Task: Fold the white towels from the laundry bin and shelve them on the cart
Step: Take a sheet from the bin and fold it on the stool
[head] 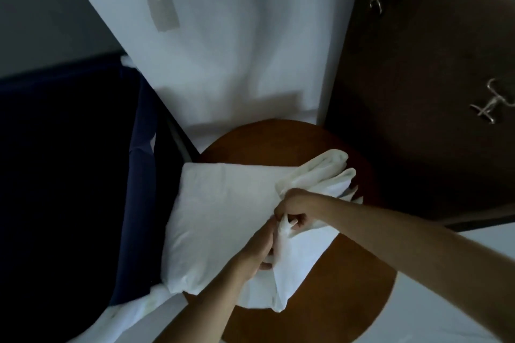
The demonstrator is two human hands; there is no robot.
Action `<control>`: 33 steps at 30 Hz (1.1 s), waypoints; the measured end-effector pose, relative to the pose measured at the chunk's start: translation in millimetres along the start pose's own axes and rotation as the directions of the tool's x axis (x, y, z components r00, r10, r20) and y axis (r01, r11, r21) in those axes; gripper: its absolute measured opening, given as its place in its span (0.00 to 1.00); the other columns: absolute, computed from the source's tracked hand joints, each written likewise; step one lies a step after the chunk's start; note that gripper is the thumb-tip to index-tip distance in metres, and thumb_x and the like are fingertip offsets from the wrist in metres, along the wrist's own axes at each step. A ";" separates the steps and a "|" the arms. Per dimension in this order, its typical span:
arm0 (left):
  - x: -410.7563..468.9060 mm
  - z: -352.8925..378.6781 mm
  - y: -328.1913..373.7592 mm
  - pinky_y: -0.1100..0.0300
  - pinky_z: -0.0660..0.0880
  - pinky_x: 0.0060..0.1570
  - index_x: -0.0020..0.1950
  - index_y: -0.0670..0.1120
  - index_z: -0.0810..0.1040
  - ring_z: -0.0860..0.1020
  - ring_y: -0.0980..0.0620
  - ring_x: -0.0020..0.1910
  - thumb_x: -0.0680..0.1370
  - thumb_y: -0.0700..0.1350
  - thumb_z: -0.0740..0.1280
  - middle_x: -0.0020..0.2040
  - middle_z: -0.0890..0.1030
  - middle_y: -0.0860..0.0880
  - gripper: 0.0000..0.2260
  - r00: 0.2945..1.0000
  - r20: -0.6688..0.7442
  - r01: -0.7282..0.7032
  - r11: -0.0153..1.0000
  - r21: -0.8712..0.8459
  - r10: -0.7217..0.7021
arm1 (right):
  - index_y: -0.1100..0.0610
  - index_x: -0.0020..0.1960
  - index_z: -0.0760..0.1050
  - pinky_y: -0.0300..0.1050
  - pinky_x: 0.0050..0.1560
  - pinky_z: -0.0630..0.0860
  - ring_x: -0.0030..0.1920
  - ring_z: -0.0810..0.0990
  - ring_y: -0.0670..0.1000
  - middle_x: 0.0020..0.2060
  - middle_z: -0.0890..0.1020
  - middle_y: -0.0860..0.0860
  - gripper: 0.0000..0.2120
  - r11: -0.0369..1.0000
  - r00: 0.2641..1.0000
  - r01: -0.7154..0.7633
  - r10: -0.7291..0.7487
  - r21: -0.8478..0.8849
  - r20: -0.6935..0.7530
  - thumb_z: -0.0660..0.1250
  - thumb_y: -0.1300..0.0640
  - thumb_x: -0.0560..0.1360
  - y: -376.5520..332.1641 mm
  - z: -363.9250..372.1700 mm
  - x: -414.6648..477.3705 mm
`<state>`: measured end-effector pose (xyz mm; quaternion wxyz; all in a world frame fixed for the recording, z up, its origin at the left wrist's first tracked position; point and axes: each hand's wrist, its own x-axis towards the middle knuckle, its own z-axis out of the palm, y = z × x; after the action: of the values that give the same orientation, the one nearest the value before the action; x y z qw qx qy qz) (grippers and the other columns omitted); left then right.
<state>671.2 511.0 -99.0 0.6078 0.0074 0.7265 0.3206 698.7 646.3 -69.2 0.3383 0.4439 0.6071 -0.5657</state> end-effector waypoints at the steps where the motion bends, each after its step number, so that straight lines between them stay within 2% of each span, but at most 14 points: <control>1: -1.6 0.4 1.3 0.52 0.72 0.54 0.70 0.52 0.64 0.71 0.47 0.65 0.81 0.61 0.50 0.68 0.70 0.47 0.22 1.000 0.004 -0.007 1.000 0.020 0.007 | 0.59 0.35 0.69 0.38 0.24 0.65 0.25 0.68 0.48 0.27 0.67 0.53 0.10 1.000 1.000 0.019 -0.019 0.011 0.013 0.63 0.66 0.74 3.8 -2.5 0.5; 4: 0.1 -2.2 8.7 0.52 0.67 0.62 0.70 0.49 0.64 0.69 0.48 0.67 0.82 0.57 0.50 0.69 0.69 0.47 0.20 0.999 0.037 -0.036 0.999 0.020 0.035 | 0.60 0.36 0.71 0.38 0.28 0.68 0.26 0.70 0.48 0.27 0.69 0.53 0.08 0.997 0.996 0.079 -0.080 0.009 0.036 0.64 0.64 0.74 7.0 -14.8 -1.3; 7: -0.5 -7.1 18.0 0.53 0.67 0.65 0.73 0.50 0.60 0.67 0.47 0.70 0.82 0.57 0.50 0.72 0.67 0.47 0.21 0.997 0.028 -0.073 0.993 0.088 0.071 | 0.61 0.45 0.74 0.40 0.34 0.77 0.31 0.73 0.49 0.32 0.72 0.54 0.06 0.991 0.987 0.115 -0.122 0.074 0.104 0.65 0.58 0.76 6.7 -27.0 -6.2; 9: 0.5 -6.5 21.1 0.54 0.67 0.65 0.74 0.52 0.58 0.67 0.48 0.70 0.81 0.58 0.51 0.73 0.65 0.48 0.22 0.987 -0.013 -0.156 0.978 0.140 0.160 | 0.60 0.47 0.75 0.42 0.36 0.77 0.32 0.74 0.49 0.33 0.75 0.53 0.09 0.987 0.981 0.117 -0.132 0.110 0.139 0.63 0.54 0.77 10.5 -34.8 -8.1; 12: 0.7 4.2 30.1 0.54 0.65 0.67 0.76 0.54 0.53 0.64 0.49 0.72 0.76 0.65 0.55 0.75 0.61 0.51 0.32 0.947 -0.026 -0.306 0.922 0.238 0.320 | 0.57 0.51 0.75 0.45 0.44 0.78 0.39 0.80 0.51 0.38 0.80 0.53 0.11 0.989 0.989 0.132 -0.136 0.072 0.058 0.62 0.50 0.78 19.1 -46.6 -8.4; 16: 10.4 22.1 34.3 0.73 0.66 0.54 0.71 0.54 0.57 0.70 0.58 0.64 0.65 0.67 0.67 0.68 0.68 0.55 0.40 0.826 -0.046 -0.490 0.755 0.437 0.562 | 0.53 0.48 0.74 0.52 0.60 0.73 0.46 0.81 0.49 0.42 0.82 0.52 0.07 0.992 0.994 0.110 -0.109 0.064 -0.014 0.62 0.49 0.78 30.4 -52.0 -10.8; 18: 17.4 29.6 26.5 0.69 0.65 0.59 0.73 0.56 0.54 0.66 0.56 0.69 0.66 0.63 0.70 0.71 0.64 0.55 0.41 0.780 -0.019 -0.553 0.702 0.448 0.626 | 0.50 0.49 0.74 0.51 0.58 0.72 0.45 0.82 0.48 0.41 0.83 0.50 0.07 0.991 0.991 0.133 -0.133 -0.009 -0.029 0.62 0.47 0.78 36.1 -53.3 -13.1; 21: 17.8 33.5 19.2 0.55 0.65 0.66 0.75 0.61 0.47 0.54 0.53 0.75 0.72 0.60 0.68 0.78 0.49 0.53 0.39 0.748 0.003 -0.553 0.621 0.555 0.664 | 0.49 0.55 0.74 0.44 0.50 0.75 0.43 0.82 0.44 0.40 0.83 0.47 0.09 0.970 0.978 0.189 -0.200 -0.150 -0.062 0.61 0.48 0.79 45.1 -59.7 -16.7; 23: 12.8 36.8 19.1 0.56 0.70 0.63 0.73 0.63 0.57 0.58 0.50 0.74 0.74 0.60 0.64 0.78 0.49 0.51 0.29 0.639 0.010 -0.587 0.480 0.652 0.769 | 0.53 0.61 0.73 0.34 0.40 0.75 0.39 0.80 0.41 0.39 0.81 0.46 0.11 0.943 0.961 0.231 -0.259 -0.240 -0.092 0.59 0.54 0.80 50.8 -66.4 -20.2; 24: 7.3 39.5 19.9 0.56 0.72 0.63 0.70 0.62 0.65 0.60 0.50 0.74 0.76 0.60 0.63 0.78 0.50 0.51 0.23 0.624 0.025 -0.581 0.443 0.683 0.781 | 0.56 0.62 0.72 0.31 0.37 0.75 0.39 0.79 0.42 0.40 0.79 0.47 0.11 0.931 0.956 0.240 -0.275 -0.275 -0.097 0.59 0.58 0.80 53.2 -68.7 -22.8; 26: -3.9 46.3 20.8 0.56 0.70 0.64 0.62 0.56 0.75 0.61 0.50 0.74 0.76 0.63 0.59 0.78 0.46 0.53 0.19 0.704 0.036 -0.487 0.446 0.751 0.710 | 0.59 0.58 0.74 0.32 0.40 0.75 0.44 0.80 0.48 0.44 0.80 0.53 0.09 0.911 0.948 0.247 -0.298 -0.330 -0.113 0.60 0.61 0.79 58.8 -71.5 -26.8; 28: -12.4 55.7 20.6 0.52 0.67 0.64 0.62 0.54 0.74 0.56 0.46 0.75 0.71 0.69 0.59 0.78 0.41 0.52 0.28 0.771 0.052 -0.392 0.408 0.824 0.634 | 0.57 0.51 0.75 0.40 0.52 0.74 0.51 0.80 0.54 0.48 0.81 0.57 0.06 0.869 0.942 0.222 -0.309 -0.441 -0.133 0.60 0.59 0.79 66.3 -73.8 -29.2; 30: -20.8 66.9 19.5 0.45 0.66 0.65 0.66 0.53 0.69 0.49 0.42 0.76 0.67 0.71 0.63 0.77 0.36 0.50 0.34 0.782 0.092 -0.361 0.327 0.873 0.617 | 0.57 0.49 0.76 0.43 0.61 0.68 0.52 0.79 0.55 0.50 0.81 0.59 0.07 0.829 0.940 0.196 -0.311 -0.523 -0.142 0.59 0.57 0.79 75.5 -75.5 -31.9; 33: -26.2 83.2 10.0 0.43 0.67 0.65 0.70 0.54 0.61 0.44 0.39 0.76 0.71 0.63 0.67 0.75 0.30 0.49 0.31 0.748 0.129 -0.316 0.177 0.932 0.652 | 0.62 0.54 0.77 0.41 0.57 0.70 0.53 0.79 0.55 0.52 0.80 0.60 0.11 0.816 0.934 0.211 -0.331 -0.538 -0.136 0.59 0.58 0.79 87.3 -74.6 -38.8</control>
<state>748.1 546.4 -75.9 0.2402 0.5279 0.8139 0.0345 800.6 710.9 -57.8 0.2897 0.3060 0.8273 -0.3716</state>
